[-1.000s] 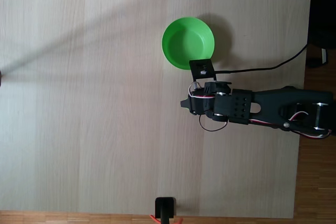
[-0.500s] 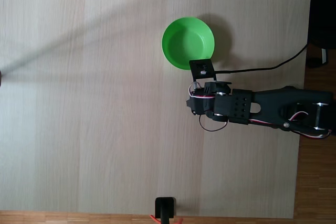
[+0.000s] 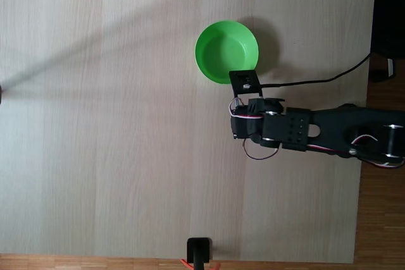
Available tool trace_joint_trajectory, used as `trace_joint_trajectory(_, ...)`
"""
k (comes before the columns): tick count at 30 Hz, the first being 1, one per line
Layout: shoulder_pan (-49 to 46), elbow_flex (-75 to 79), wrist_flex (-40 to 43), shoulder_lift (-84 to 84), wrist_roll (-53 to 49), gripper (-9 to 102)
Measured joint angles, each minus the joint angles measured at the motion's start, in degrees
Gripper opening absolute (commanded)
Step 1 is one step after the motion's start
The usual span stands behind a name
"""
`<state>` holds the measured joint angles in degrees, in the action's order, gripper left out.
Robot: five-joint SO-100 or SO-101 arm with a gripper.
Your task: Grasp a green pompom and put it in the green bowl.
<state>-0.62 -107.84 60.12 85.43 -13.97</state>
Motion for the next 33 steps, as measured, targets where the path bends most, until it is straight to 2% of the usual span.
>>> trace_joint_trajectory(10, -1.76, 0.44, 0.26, 11.07, -0.09, 0)
trace_joint_trajectory(19, -17.23, 7.47, 0.26, 12.04, -1.32, 0)
trace_joint_trajectory(25, -23.29, 8.00, 0.26, 11.95, -5.71, 0)
trace_joint_trajectory(28, -26.19, 8.44, 0.09, 10.02, -6.86, 3)
trace_joint_trajectory(33, -28.56, 8.44, 0.09, 8.88, -7.21, 15)
